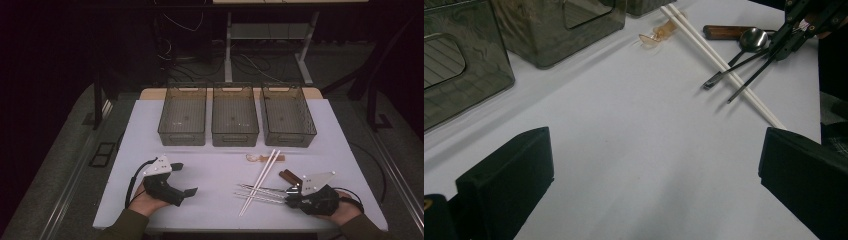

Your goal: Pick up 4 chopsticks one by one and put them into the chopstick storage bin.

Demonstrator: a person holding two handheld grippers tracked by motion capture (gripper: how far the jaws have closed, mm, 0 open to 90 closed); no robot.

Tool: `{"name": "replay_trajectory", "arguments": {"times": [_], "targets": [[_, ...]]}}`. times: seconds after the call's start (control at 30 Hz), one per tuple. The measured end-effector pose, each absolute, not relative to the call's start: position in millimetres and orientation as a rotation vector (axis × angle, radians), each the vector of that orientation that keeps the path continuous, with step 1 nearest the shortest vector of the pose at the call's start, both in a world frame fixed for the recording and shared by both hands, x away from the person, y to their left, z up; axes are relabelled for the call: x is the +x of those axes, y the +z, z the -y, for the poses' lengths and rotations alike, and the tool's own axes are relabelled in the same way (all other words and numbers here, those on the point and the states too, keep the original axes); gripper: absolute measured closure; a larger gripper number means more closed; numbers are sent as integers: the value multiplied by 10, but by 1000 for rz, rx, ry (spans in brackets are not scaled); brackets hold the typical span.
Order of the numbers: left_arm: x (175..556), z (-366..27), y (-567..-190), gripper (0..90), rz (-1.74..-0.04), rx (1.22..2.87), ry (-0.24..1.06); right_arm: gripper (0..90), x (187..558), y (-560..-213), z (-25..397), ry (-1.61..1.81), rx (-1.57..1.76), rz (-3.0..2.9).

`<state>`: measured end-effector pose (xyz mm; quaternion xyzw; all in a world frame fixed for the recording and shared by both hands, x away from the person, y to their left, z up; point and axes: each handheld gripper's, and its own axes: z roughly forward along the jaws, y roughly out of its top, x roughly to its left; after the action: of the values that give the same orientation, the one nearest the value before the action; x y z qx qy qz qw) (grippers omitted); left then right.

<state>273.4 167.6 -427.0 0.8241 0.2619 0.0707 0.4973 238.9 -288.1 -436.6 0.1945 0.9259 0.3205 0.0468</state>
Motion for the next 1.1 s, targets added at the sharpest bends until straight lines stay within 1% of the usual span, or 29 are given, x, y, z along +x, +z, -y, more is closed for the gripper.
{"name": "replay_trajectory", "arguments": {"times": [0.6, 0.77, 1.1], "targets": [[2734, -1668, -4275, 0, -631, 1999, 168, 817, 2403, -4405, 2845, 968, 554, -2851], [2732, -1665, -4276, 0, -630, 1999, 168, 838, 2406, -4407, 2847, 971, 526, -2853], [2732, -1665, -4276, 0, -630, 1999, 167, 849, 2406, -4408, 2847, 973, 516, -2853]]}}
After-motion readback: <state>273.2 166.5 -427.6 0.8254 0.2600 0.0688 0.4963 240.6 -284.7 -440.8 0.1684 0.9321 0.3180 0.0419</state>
